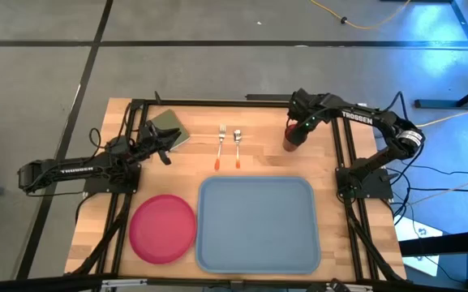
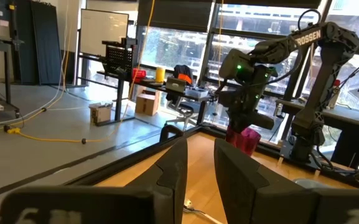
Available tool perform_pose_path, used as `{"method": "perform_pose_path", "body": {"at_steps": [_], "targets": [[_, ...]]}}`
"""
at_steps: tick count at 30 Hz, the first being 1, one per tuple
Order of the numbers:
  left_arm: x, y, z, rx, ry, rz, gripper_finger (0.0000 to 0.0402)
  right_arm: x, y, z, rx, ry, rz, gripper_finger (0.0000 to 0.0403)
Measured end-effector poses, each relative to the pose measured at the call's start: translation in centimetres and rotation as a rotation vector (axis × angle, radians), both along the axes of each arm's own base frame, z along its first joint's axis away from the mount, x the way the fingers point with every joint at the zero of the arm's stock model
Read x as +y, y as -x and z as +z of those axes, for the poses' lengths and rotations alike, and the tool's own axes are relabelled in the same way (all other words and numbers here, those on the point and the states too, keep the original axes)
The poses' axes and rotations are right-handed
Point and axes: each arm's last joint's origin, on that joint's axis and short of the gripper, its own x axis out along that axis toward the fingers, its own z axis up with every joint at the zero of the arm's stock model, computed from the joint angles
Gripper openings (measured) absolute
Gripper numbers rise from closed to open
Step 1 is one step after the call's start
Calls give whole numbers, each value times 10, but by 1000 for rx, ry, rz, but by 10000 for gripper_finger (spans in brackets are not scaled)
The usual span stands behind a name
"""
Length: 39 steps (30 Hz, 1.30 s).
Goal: Pick and place plate/cup/fork/spoon on tray
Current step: Put the red glass on the blue serving tray
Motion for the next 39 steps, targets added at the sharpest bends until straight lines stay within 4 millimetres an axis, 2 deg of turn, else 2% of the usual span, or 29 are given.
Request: {"method": "perform_pose_path", "body": {"at_steps": [5, 10, 14, 19, 28, 31, 36, 39], "targets": [[0, 0, 0, 3, 1, 0, 73, 0, -3, 6, 7, 3, 16, 9], [0, -1, -3, 34, 11, -1, 73, 6, -14, 38, 3, 2, 72, 9], [0, -1, -4, 32, 30, -3, 73, 25, -26, 63, -5, -59, 122, 9], [0, -1, -4, 32, 31, -3, 73, 68, -43, 76, -98, -195, 250, 9], [0, 0, -3, 23, 30, -1, 73, 157, -56, 70, -56, -276, 294, 12], [0, 0, -3, 23, 30, -1, 73, 181, -55, 69, -22, -226, 275, 14], [0, 0, -3, 23, 30, -1, 73, 202, -55, 62, 5, -99, 204, 10], [0, 0, -3, 23, 30, -1, 73, 208, -52, 42, 15, -84, 141, 10]]}}
